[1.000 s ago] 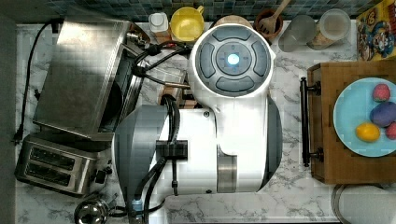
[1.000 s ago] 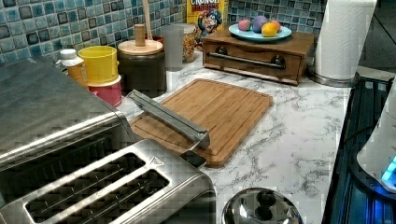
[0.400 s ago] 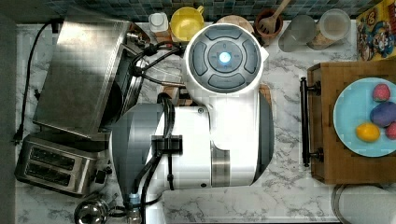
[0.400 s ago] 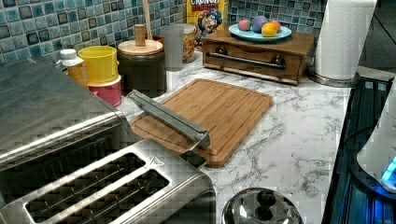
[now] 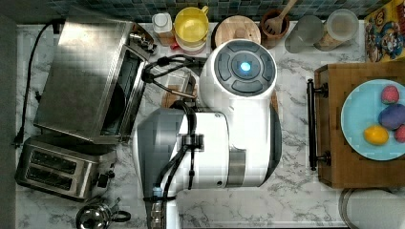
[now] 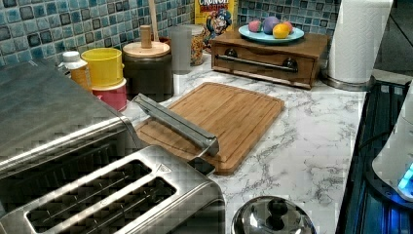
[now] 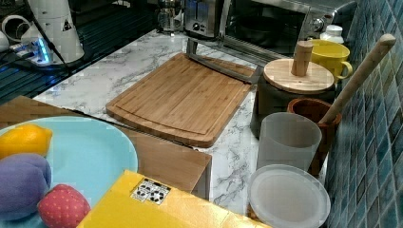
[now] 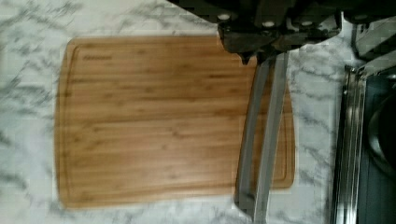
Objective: Close the oven.
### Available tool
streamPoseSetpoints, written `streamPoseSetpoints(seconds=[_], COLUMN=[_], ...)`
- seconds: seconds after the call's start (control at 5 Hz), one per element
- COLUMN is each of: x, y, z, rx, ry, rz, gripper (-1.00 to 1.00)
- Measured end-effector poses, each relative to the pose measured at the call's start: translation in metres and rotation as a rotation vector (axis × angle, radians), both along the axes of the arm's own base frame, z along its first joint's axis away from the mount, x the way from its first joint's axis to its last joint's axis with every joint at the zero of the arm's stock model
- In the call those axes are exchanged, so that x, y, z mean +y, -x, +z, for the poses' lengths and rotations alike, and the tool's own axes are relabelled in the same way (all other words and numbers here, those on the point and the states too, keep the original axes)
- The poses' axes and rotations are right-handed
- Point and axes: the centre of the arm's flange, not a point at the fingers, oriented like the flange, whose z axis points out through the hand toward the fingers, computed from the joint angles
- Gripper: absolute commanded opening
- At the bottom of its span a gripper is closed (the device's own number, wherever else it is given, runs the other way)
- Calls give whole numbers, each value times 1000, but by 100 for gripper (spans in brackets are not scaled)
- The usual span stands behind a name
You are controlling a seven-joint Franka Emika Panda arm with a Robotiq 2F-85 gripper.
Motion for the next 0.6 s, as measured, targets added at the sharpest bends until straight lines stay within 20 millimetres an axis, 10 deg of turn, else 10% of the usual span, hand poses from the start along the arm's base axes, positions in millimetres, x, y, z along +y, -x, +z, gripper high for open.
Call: streamPoseSetpoints(seconds=[0.6], x=[0], y=[61], z=[-88], rx=[-137], ry=[-222], rz=[-231], gripper=[-100])
